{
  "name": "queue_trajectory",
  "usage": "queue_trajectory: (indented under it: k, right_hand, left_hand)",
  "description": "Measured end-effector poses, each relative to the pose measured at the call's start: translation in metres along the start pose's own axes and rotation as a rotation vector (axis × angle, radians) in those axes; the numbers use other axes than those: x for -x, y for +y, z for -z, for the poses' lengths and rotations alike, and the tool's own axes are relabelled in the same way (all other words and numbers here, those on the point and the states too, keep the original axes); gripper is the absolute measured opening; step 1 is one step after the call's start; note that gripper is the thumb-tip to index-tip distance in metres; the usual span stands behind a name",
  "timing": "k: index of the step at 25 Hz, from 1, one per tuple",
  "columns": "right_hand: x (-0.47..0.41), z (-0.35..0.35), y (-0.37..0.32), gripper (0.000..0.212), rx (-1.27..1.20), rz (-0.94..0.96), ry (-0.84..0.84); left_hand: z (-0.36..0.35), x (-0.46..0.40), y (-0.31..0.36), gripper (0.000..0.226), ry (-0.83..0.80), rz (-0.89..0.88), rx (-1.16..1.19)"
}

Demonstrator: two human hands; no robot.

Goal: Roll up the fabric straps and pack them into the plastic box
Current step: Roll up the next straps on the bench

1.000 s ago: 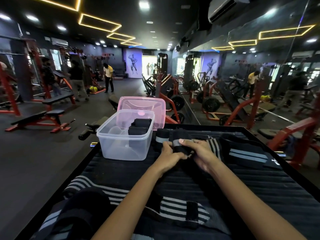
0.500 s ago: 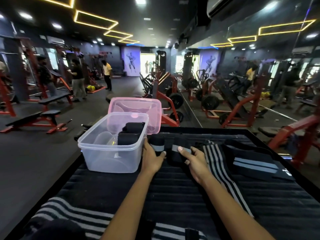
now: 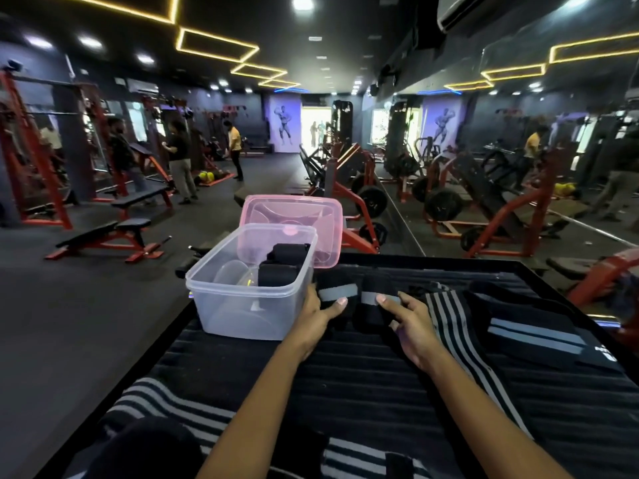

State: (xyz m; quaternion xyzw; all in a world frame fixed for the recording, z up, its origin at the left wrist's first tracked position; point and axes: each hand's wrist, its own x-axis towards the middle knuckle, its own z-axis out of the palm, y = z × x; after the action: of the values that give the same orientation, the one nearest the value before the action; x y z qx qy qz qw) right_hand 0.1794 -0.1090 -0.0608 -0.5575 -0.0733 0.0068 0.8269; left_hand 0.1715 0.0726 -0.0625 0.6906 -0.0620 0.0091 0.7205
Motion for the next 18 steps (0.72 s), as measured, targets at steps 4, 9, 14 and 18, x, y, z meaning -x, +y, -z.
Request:
queue_trajectory:
  k: [4,9,14,18]
  right_hand:
    - [0.003,-0.003,-0.004,0.012,-0.034,-0.011,0.005]
    - [0.001,-0.002,-0.003,0.006,-0.029,-0.004,0.03]
    - [0.001,-0.001,-0.007,0.016,-0.038,-0.011,0.059]
    - [0.004,-0.002,-0.009,0.019,-0.038,-0.018,0.036]
  left_hand:
    - [-0.004,0.009,0.008,0.038,-0.046,0.076,0.009]
    - [-0.004,0.011,0.01,0.04,-0.034,0.076,-0.09]
    - [-0.023,0.038,0.028,0.047,0.021,0.035,-0.167]
    - [-0.024,0.056,0.055,0.054,0.087,-0.044,-0.128]
